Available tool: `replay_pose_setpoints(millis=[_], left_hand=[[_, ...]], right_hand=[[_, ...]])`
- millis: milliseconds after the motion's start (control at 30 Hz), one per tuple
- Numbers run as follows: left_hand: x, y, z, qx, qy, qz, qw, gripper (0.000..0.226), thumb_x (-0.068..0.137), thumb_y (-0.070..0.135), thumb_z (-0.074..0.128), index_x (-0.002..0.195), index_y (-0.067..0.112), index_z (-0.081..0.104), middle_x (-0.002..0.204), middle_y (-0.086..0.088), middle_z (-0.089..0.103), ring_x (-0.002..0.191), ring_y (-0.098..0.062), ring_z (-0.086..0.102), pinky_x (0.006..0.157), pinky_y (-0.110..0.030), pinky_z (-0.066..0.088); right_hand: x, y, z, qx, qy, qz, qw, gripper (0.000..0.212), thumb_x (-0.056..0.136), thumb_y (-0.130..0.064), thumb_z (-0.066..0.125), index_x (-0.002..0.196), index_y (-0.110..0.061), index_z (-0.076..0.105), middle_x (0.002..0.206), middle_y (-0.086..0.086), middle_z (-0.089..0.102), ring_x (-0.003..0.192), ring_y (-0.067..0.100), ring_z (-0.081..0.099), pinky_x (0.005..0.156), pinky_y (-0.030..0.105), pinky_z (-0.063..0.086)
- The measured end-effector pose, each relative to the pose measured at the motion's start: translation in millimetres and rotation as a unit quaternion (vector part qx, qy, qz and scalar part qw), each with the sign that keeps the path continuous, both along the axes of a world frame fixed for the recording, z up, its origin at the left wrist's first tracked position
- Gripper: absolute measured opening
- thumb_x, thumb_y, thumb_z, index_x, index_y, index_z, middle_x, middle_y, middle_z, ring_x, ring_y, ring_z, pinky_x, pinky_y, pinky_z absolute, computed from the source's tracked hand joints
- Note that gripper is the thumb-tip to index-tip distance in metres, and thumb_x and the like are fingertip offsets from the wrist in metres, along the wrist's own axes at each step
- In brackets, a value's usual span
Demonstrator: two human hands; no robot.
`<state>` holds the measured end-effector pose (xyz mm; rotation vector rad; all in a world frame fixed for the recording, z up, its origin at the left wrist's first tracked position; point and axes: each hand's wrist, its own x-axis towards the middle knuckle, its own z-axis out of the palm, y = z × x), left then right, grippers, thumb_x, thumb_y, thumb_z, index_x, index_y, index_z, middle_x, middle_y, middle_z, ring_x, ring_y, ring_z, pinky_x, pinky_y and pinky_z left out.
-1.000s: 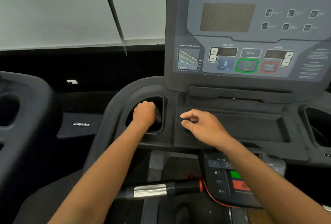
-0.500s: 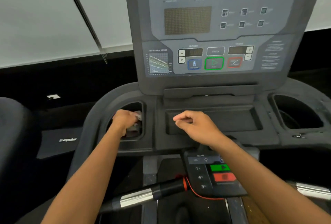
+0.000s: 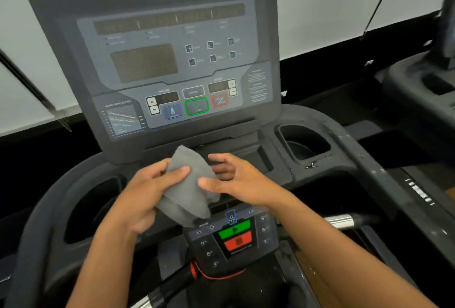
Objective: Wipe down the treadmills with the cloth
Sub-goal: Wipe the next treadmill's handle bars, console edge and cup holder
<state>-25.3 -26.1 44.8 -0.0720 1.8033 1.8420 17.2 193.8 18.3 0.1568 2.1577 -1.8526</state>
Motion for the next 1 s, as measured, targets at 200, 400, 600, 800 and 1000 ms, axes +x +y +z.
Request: replay_pose_setpoints(millis=[200,400,600,800,1000], left_hand=[[9.5,122.4,-35.4,-0.071,0.064,-0.084,0.992,0.011,0.088,0.013,0.081,0.099,0.013,0.079,0.095,-0.008,0.082,0.089,-0.020,0.074,0.080,-0.036,0.057],[1.1,220.2,-75.6,-0.224,0.169,-0.099,0.955,0.030,0.078,0.027,0.085,0.106,0.037,0.078,0.092,0.014,0.078,0.093,-0.010,0.073,0.085,-0.036,0.062],[-16.0,273.9,-90.0,-0.399,0.212,-0.069,0.889,0.057,0.090,0.035,0.072,0.144,0.036,0.053,0.131,0.002,0.066,0.126,-0.025,0.058,0.100,-0.037,0.050],[0.1,265.8,-72.9,-0.380,0.266,0.026,0.885,0.035,0.093,0.030,0.071,0.128,0.035,0.065,0.128,0.007,0.063,0.109,-0.011,0.067,0.094,-0.028,0.050],[15.1,285.7,-73.4,-0.369,0.260,0.056,0.891,0.031,0.090,0.026,0.075,0.119,0.033,0.068,0.113,0.016,0.065,0.097,0.003,0.066,0.093,-0.029,0.055]], right_hand=[[40.8,87.3,-17.2,0.051,0.006,-0.106,0.993,0.037,0.074,-0.033,0.092,0.104,-0.019,0.076,0.100,0.004,0.078,0.094,0.016,0.075,0.081,0.038,0.061],[44.9,177.8,-49.4,0.322,-0.011,-0.124,0.938,0.033,0.075,-0.041,0.087,0.104,-0.031,0.073,0.096,-0.011,0.075,0.092,0.009,0.069,0.076,0.026,0.053],[35.6,187.3,-103.9,0.519,0.206,0.000,0.830,0.062,0.096,-0.055,0.056,0.143,-0.015,0.054,0.147,0.005,0.054,0.137,0.023,0.049,0.114,0.041,0.039],[26.4,187.7,-135.7,0.508,0.213,0.114,0.827,0.089,0.105,-0.068,0.016,0.161,0.000,0.010,0.169,0.017,0.001,0.159,0.027,-0.002,0.125,0.042,0.002],[-25.3,215.3,-129.8,0.527,0.242,0.174,0.796,0.076,0.107,-0.051,0.000,0.160,0.001,0.018,0.168,0.018,0.019,0.157,0.030,0.008,0.127,0.050,0.003]])
